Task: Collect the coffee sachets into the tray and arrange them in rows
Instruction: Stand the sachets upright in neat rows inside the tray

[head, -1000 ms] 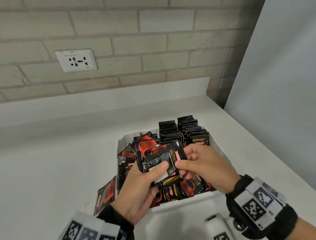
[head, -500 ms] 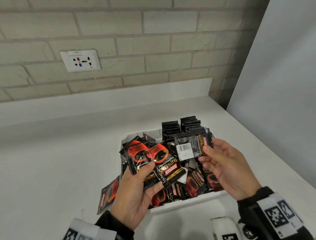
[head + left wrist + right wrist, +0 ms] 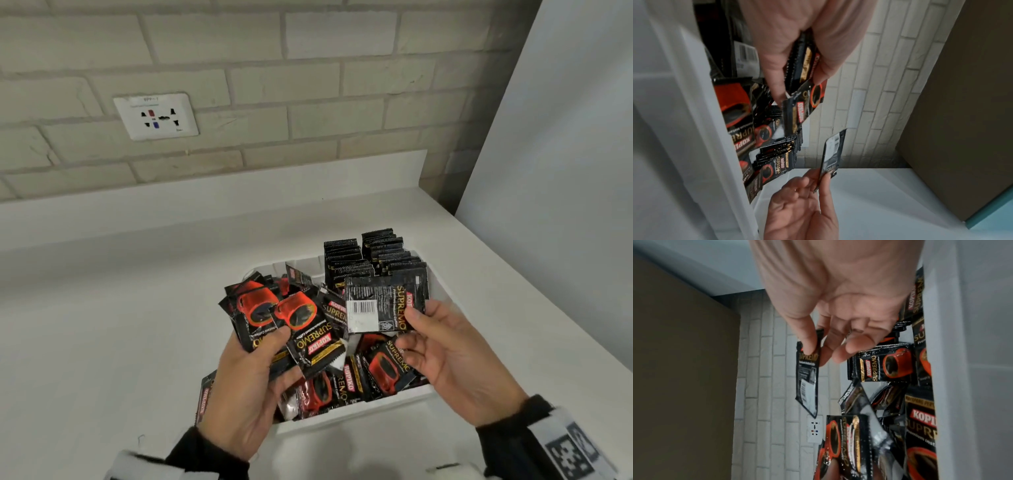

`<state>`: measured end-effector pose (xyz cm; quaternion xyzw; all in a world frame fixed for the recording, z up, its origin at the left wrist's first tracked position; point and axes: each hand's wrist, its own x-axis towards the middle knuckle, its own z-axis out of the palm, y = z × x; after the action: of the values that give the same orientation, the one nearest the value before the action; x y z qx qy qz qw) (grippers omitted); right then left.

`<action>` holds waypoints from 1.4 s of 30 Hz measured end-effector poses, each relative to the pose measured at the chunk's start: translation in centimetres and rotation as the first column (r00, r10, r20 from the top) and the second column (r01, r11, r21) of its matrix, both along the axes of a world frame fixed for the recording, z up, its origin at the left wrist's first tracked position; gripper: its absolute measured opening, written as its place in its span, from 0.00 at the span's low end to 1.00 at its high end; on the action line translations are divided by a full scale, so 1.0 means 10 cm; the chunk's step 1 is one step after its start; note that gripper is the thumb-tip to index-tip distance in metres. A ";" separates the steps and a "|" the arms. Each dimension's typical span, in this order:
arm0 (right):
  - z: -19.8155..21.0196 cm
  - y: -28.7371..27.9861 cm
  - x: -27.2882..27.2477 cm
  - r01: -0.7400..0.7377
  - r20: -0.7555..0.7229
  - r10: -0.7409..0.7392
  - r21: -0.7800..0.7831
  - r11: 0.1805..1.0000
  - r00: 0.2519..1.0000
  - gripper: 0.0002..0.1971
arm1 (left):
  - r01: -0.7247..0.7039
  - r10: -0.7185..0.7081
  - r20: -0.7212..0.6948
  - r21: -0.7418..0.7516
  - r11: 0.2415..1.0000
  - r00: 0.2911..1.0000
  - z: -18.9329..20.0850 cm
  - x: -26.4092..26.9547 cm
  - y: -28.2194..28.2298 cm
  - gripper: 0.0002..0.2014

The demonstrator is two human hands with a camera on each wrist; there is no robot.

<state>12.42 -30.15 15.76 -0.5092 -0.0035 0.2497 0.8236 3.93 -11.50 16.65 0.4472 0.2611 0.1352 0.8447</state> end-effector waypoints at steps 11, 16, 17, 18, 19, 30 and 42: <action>0.17 0.25 -0.04 -0.061 0.024 0.057 0.159 0.985 0.998 0.31 | -0.014 0.014 -0.003 0.009 1.000 1.000 0.04 -0.06 0.05 0.09; 0.22 0.31 -0.07 0.063 0.477 -0.034 -0.046 0.997 0.878 0.13 | -0.005 0.005 0.010 -0.022 1.000 1.000 0.12 -0.08 0.03 0.09; 0.21 0.31 -0.08 0.149 0.670 -0.041 -0.105 0.983 0.741 0.10 | -0.001 0.001 0.011 -0.028 1.000 1.000 0.13 -0.09 0.02 0.09; 0.20 0.30 -0.08 0.219 0.834 0.010 -0.156 0.963 0.551 0.09 | 0.005 -0.005 0.014 -0.035 0.999 1.000 0.14 -0.09 0.02 0.08; 0.15 0.28 -0.08 0.274 0.931 0.093 -0.199 0.941 0.354 0.09 | 0.010 -0.010 0.017 -0.042 0.999 1.000 0.14 -0.09 0.01 0.08; 0.02 0.25 -0.14 0.429 0.933 0.358 -0.340 0.837 0.040 0.11 | 0.081 -0.074 0.106 -0.070 0.994 0.992 0.22 -0.09 -0.08 0.17; 0.21 0.29 -0.30 -0.056 0.363 0.140 -0.234 0.971 0.921 0.34 | -0.025 0.029 0.194 -0.025 0.999 0.980 0.29 -0.07 -0.16 0.15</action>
<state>9.39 -27.23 17.88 -0.6343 -0.1597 0.1873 0.7328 3.20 -13.06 19.59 0.4190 0.1847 0.1868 0.8692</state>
